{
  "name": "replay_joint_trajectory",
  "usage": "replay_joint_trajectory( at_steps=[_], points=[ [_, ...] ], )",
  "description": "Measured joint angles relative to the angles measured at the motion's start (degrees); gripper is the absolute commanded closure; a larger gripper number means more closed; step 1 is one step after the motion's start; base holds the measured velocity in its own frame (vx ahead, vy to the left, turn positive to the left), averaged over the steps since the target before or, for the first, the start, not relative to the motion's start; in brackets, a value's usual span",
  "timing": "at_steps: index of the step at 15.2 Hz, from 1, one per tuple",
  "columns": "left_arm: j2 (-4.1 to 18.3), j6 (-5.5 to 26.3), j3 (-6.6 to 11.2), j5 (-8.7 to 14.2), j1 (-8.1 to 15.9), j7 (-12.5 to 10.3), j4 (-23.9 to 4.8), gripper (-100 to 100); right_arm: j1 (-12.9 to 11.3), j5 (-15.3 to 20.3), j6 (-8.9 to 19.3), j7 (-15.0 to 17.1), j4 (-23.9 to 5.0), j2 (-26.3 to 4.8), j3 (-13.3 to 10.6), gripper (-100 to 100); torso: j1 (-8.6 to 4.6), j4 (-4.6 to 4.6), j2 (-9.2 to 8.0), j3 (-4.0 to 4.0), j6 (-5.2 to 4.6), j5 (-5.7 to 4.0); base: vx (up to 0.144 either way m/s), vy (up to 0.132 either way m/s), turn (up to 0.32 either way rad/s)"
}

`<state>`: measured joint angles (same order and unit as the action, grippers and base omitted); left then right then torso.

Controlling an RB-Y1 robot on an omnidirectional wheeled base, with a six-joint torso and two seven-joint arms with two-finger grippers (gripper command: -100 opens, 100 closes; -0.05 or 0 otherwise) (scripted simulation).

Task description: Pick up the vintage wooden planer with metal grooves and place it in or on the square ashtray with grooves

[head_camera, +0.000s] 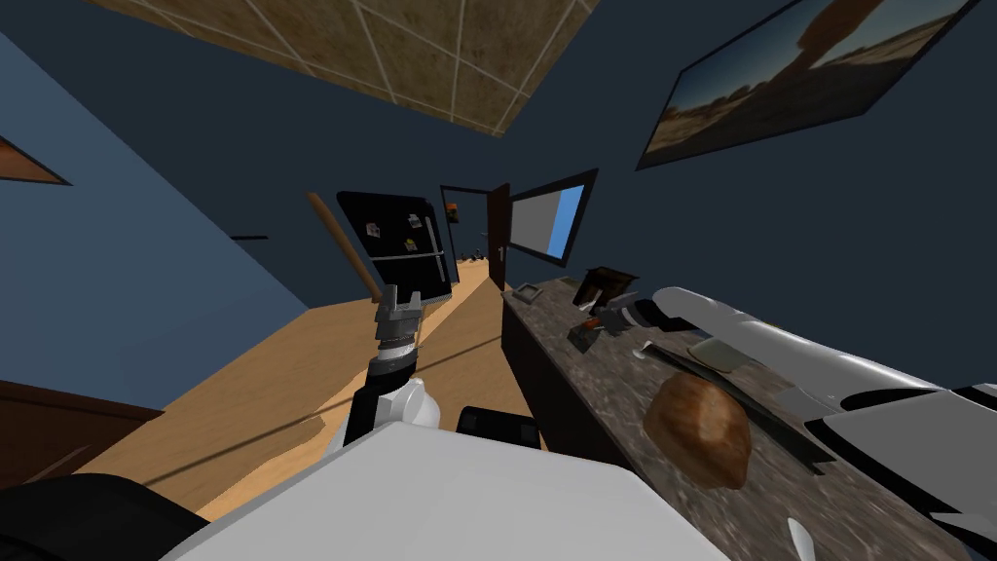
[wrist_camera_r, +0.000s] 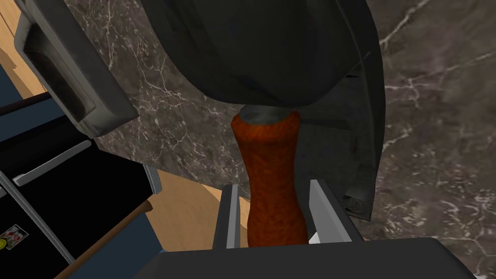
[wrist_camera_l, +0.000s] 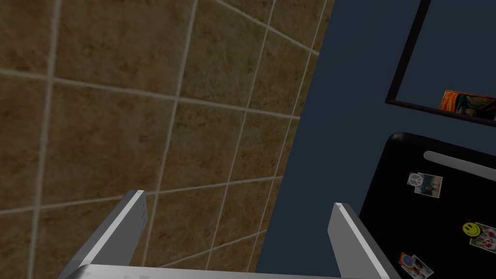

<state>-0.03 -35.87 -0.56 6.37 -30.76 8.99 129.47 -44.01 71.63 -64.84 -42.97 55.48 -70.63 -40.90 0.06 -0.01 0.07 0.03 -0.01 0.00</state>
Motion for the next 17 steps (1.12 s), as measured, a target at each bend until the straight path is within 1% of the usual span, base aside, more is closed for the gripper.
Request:
replay_joint_trajectory(
  at_steps=[2,4,7,8,13,15,17],
  points=[
    [0.0,0.0,0.0,0.0,0.0,0.0,0.0,0,0.03,0.0,0.01,0.0,0.0,0.03,-0.02,100,0.0,-0.04,-0.04,-0.04,-0.01,0.03,0.0,0.0,0.0],
    [0.0,0.0,0.0,0.0,-0.01,0.0,0.0,0,-0.22,0.04,-0.31,0.29,0.18,-0.43,-0.09,100,0.17,-0.07,0.16,0.02,0.06,0.11,0.126,0.082,0.062],
    [-0.01,0.0,-0.01,0.0,-0.02,0.0,0.0,0,-1.79,0.21,-1.77,1.11,-0.29,-1.45,-0.16,100,0.73,-0.03,0.71,0.31,0.23,0.28,0.197,0.134,0.073],
    [-0.01,0.0,-0.01,0.0,-0.02,0.0,0.0,0,-2.09,0.21,-2.08,1.51,0.07,-1.95,-0.12,100,0.79,-0.03,0.76,0.33,0.25,0.31,0.192,0.12,0.052],
    [-0.01,-0.01,-0.01,0.0,-0.02,0.0,0.0,0,-5.06,0.29,-4.68,3.17,-0.27,-4.07,0.0,100,0.79,-0.12,0.72,0.27,0.26,0.4,0.198,0.093,0.071],
    [-0.01,-0.01,-0.01,0.0,-0.02,0.0,0.0,0,-5.79,0.25,-5.44,4.2,0.39,-5.15,0.07,100,0.88,-0.15,0.7,0.25,0.26,0.46,0.192,0.107,0.063],
    [-0.01,-0.01,-0.01,0.0,-0.02,0.0,0.0,0,-7.09,0.35,-6.46,4.77,-0.34,-5.62,0.04,100,0.98,-0.2,0.66,0.2,0.25,0.5,0.196,0.111,0.062]
  ],
)
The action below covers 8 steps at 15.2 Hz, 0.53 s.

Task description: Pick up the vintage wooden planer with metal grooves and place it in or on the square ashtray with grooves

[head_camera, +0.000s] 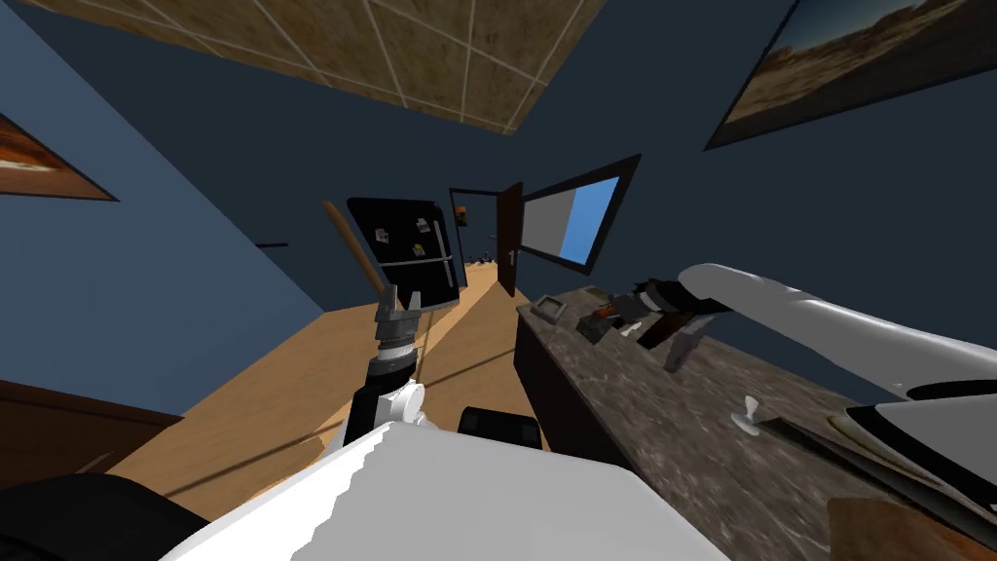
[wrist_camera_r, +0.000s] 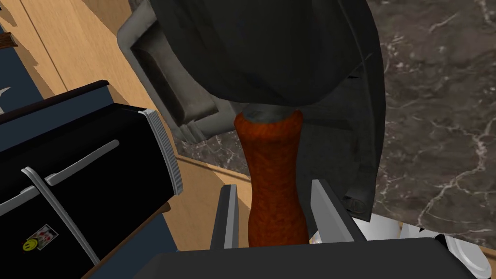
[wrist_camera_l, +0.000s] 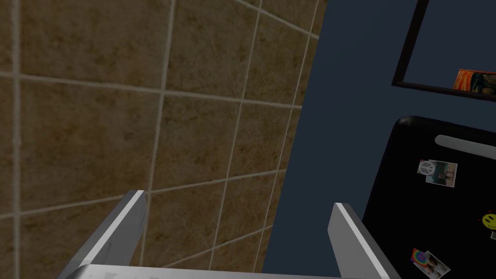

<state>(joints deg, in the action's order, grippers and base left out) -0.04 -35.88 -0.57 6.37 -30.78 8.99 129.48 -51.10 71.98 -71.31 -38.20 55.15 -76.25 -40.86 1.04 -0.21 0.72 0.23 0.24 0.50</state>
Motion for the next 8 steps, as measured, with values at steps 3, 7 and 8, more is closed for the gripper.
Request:
replay_joint_trajectory(
  at_steps=[3,7,8],
  points=[
    [0.0,0.0,0.0,0.0,0.0,0.0,0.0,0,-1.94,0.14,-1.82,0.81,-0.6,-1.15,0.0,100,0.09,-0.07,-0.04,-0.06,0.03,0.08,0.204,0.111,0.068],
    [0.01,0.0,0.01,0.0,0.01,0.0,0.0,0,-3.25,-0.14,-3.29,2.6,0.34,-3.34,0.21,100,-0.09,-0.18,-0.26,-0.21,0.04,0.12,0.172,0.051,0.107],
    [0.01,0.0,0.01,0.0,0.01,0.0,0.0,0,-3.92,-0.1,-3.79,2.88,0.09,-3.58,0.22,100,-0.14,-0.22,-0.35,-0.27,0.0,0.12,0.155,0.026,0.073]
  ],
)
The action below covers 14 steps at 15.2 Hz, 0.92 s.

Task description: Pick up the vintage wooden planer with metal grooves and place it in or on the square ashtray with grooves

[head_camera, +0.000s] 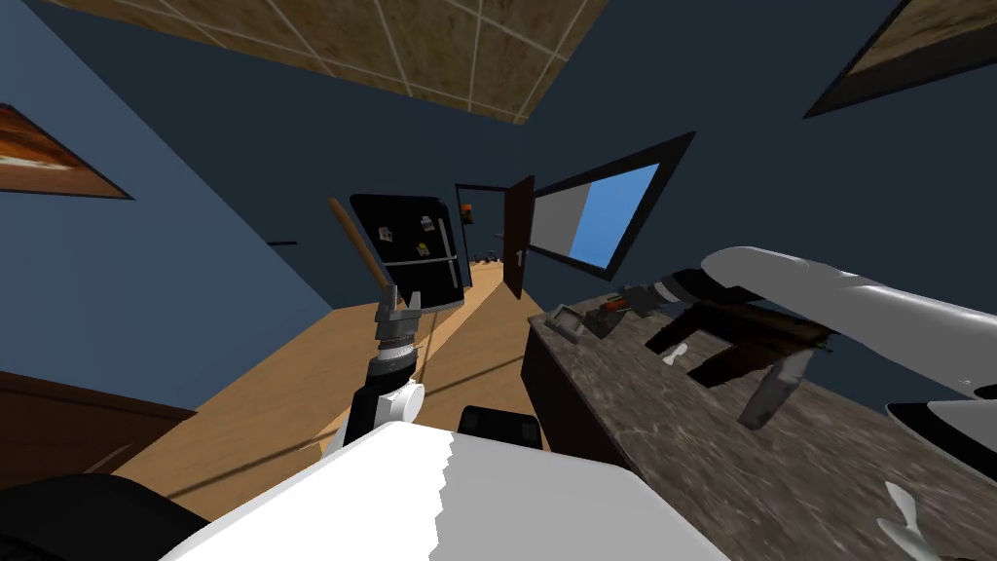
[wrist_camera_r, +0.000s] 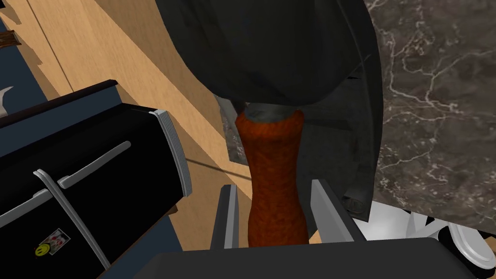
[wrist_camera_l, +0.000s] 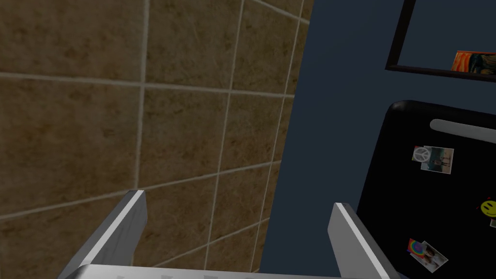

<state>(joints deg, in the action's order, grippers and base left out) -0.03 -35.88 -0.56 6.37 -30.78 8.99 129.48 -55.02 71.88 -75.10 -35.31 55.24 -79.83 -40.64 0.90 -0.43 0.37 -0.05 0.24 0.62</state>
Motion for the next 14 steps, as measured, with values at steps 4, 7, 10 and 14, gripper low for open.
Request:
replay_joint_trajectory(
  at_steps=[4,7,10,14],
  points=[
    [0.0,0.0,0.0,0.0,0.0,0.0,0.0,0,-1.48,0.06,-1.31,1.05,-0.09,-1.07,0.04,100,0.03,-0.11,-0.25,-0.18,-0.09,0.04,0.134,0.035,0.022],
    [0.0,0.0,0.0,0.0,0.01,0.0,0.0,0,-2.45,0.1,-2.16,1.65,-0.42,-1.68,0.05,100,0.05,-0.21,-0.51,-0.35,-0.04,0.1,0.068,0.021,0.091],
    [0.0,0.0,0.0,0.0,0.01,0.0,0.0,0,-2.94,0.08,-2.64,1.86,-0.55,-1.83,0.11,100,-0.01,-0.36,-0.93,-0.63,-0.24,0.11,0.045,0.006,-0.049],
    [0.0,0.0,0.0,0.0,0.01,0.0,0.0,0,-3.4,0.04,-3.25,2.39,-0.52,-2.57,0.11,100,0.11,-0.39,-0.63,-0.5,-0.1,0.21,0.127,0.018,0.013]
  ],
)
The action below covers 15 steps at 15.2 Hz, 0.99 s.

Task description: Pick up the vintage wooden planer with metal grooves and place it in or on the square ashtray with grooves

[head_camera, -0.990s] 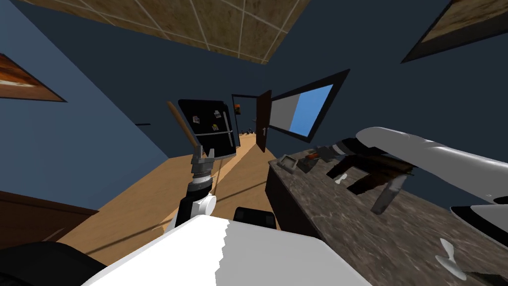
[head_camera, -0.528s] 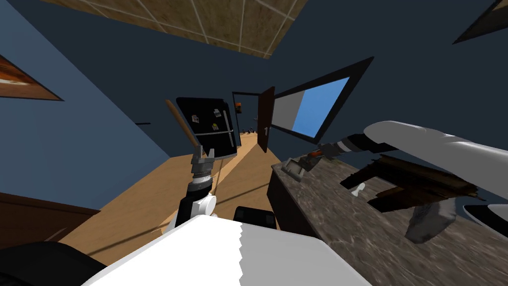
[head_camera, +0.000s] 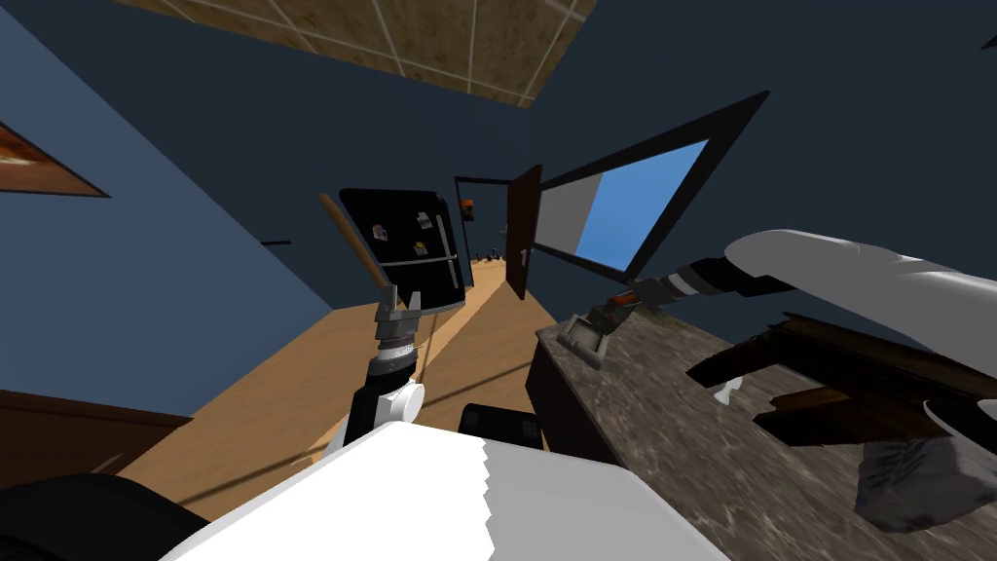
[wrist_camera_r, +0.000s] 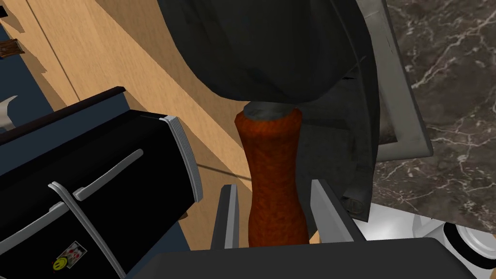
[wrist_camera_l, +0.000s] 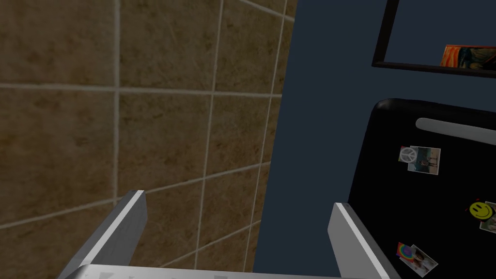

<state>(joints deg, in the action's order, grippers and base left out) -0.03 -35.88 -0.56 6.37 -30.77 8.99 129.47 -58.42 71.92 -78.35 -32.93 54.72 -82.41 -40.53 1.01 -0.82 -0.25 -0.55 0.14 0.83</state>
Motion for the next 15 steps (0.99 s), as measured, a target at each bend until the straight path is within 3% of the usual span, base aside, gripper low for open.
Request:
replay_joint_trajectory(
  at_steps=[15],
  points=[
    [0.0,0.0,0.0,0.0,0.02,0.0,0.0,0,-0.13,0.89,-0.02,0.12,0.26,0.63,0.05,100,0.38,-0.51,-1.16,-0.81,-0.08,0.36,-0.009,0.01,0.008]
  ],
)
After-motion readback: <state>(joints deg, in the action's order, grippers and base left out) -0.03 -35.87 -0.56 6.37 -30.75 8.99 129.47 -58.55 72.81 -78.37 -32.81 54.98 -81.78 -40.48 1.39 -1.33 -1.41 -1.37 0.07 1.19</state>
